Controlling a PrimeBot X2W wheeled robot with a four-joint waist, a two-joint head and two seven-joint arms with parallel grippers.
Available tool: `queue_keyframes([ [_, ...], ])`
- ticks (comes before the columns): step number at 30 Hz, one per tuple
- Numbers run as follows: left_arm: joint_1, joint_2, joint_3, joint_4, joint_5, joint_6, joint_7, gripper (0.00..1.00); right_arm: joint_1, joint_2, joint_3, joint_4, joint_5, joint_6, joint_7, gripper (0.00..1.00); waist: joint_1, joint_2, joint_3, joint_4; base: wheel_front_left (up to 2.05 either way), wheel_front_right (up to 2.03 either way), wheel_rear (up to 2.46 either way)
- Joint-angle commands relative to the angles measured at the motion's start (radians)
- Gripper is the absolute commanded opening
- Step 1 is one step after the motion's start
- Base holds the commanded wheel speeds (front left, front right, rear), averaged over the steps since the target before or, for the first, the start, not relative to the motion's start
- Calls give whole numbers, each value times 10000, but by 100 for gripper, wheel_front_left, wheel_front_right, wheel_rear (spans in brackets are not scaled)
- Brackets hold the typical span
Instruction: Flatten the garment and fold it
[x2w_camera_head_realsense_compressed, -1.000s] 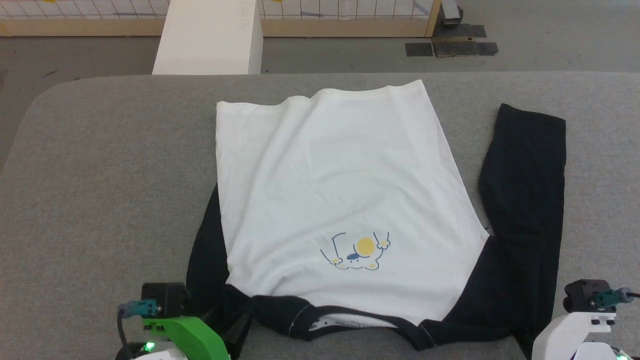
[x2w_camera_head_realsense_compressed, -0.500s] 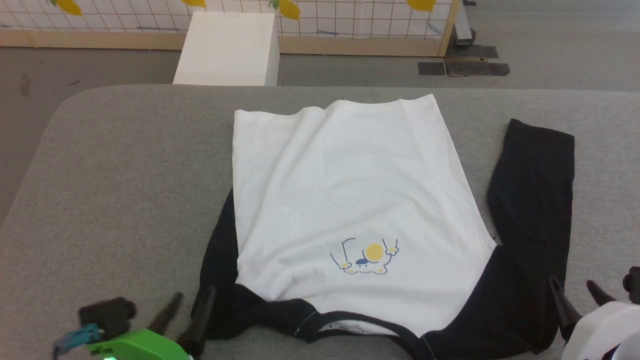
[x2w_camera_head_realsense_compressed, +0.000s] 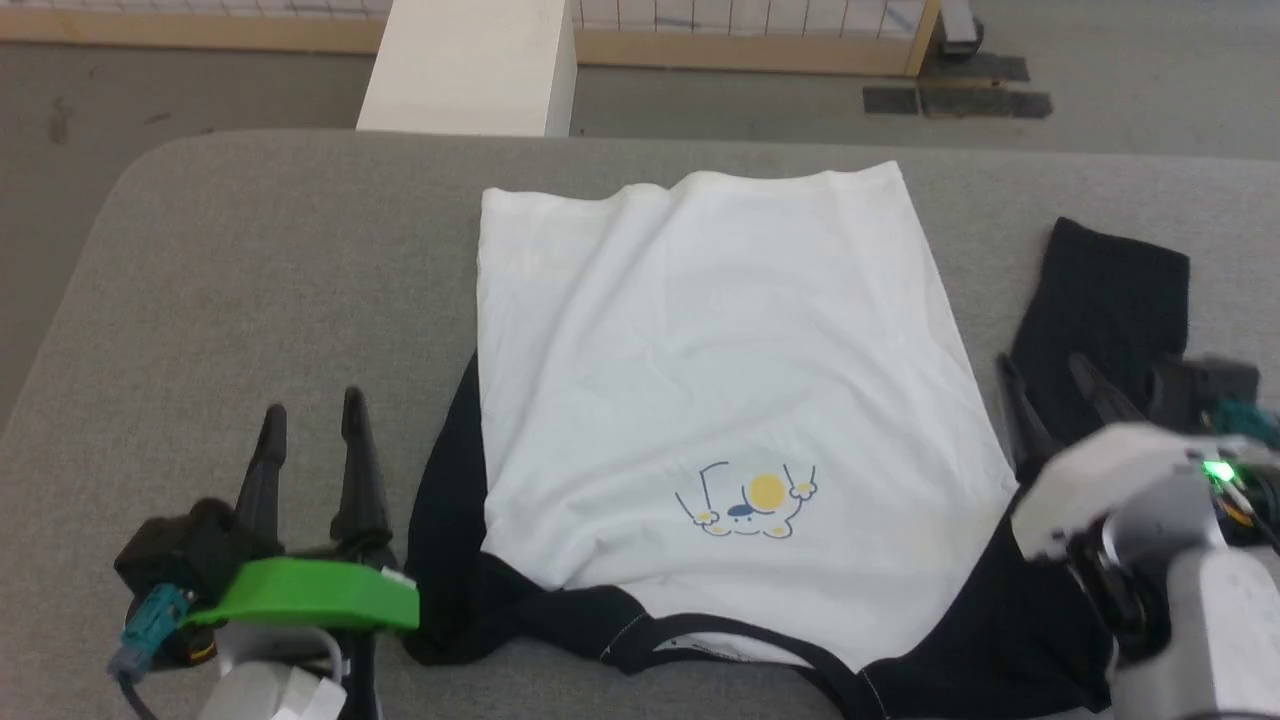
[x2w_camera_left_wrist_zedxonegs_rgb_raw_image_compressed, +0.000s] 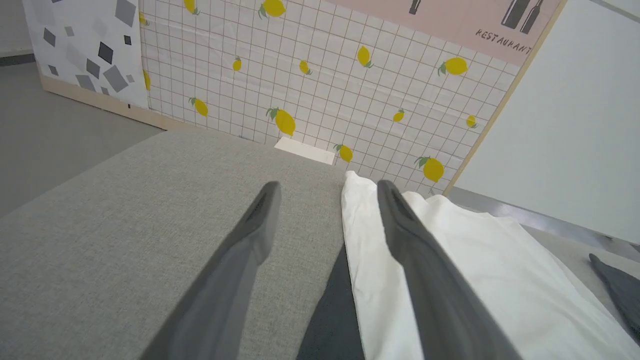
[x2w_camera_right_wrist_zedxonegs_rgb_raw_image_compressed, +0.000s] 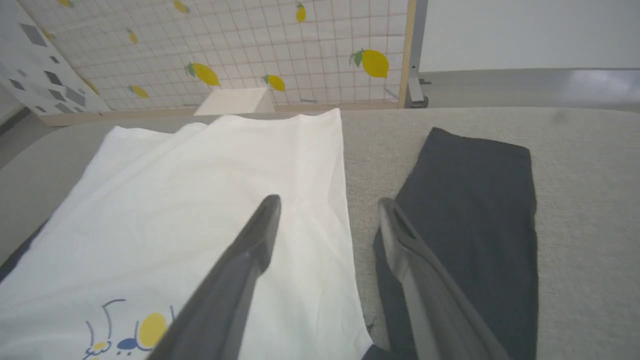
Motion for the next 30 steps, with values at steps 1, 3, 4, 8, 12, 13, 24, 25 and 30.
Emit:
queue_keyframes([
  [1,-248,-241,157,34,322,-105,-70,100,-535,7,14,489,-69,-15,168,100,0,73,344,214,0,0,0],
  [3,-389,-605,347,95,728,-307,-72,100,-1339,7,-64,1343,-152,-15,556,100,0,73,571,367,0,0,0],
  [4,-450,-789,471,120,923,-425,-72,100,-1820,7,-151,1781,-210,-15,700,100,0,73,696,448,0,0,0],
  [8,-707,-1309,763,222,1547,-914,-74,100,-3418,5,-587,3299,-692,-15,1341,100,0,73,1228,830,0,0,0],
  [12,-960,-1665,975,331,1960,-1333,-74,100,-4512,-169,-1051,4585,-1596,-15,2101,100,0,73,1668,1230,0,0,0],
  [13,-1000,-1727,1016,349,2041,-1411,-74,100,-4690,-198,-1217,4810,-1774,-15,2262,100,0,73,1746,1311,0,0,0],
  [24,-1078,-2118,1473,551,2398,-1991,-75,100,-5589,-207,-2063,6432,-2357,-15,4543,38,0,73,2017,1583,0,0,0],
  [25,-1076,-2126,1505,555,2401,-2009,-75,100,-5605,-204,-1940,6458,-2255,-15,4662,27,0,73,2015,1560,0,0,0],
  [30,-1141,-2149,1600,569,2411,-2101,-75,100,-5641,-554,-1479,6150,-1820,-15,4395,0,0,73,2016,1450,0,0,0],
])
